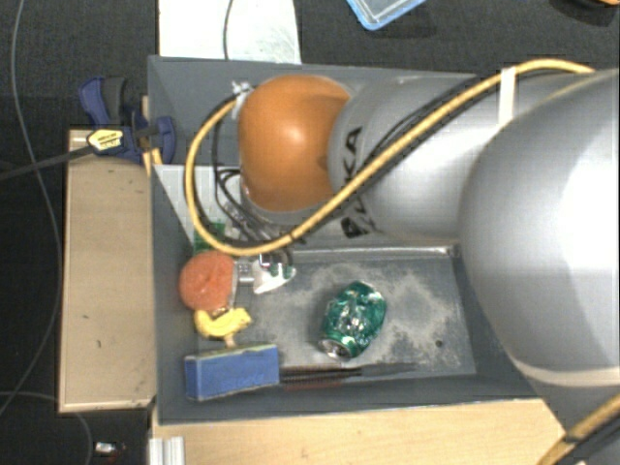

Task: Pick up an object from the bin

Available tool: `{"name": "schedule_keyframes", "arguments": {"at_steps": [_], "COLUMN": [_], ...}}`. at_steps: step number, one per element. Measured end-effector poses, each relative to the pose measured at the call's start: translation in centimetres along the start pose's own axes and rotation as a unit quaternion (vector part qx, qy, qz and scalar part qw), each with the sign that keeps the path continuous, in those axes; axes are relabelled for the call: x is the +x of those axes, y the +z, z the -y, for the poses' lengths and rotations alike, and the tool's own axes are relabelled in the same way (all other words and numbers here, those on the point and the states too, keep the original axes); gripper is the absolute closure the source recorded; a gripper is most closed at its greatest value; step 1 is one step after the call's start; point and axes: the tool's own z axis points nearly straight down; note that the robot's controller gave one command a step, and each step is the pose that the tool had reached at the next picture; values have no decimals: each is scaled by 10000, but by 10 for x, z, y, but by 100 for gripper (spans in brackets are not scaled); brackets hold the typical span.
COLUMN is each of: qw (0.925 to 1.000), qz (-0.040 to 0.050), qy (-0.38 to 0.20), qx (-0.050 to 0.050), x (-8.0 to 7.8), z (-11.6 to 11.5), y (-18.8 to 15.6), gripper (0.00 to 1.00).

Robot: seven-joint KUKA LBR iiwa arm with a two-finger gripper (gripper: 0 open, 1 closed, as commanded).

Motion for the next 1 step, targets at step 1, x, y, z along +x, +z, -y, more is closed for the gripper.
{"name": "schedule_keyframes", "arguments": {"at_steps": [1], "qw": [10000], "qz": [0], "qy": [3], "qx": [0], "x": [0], "z": [0], "y": [0], "gripper": [0]}}
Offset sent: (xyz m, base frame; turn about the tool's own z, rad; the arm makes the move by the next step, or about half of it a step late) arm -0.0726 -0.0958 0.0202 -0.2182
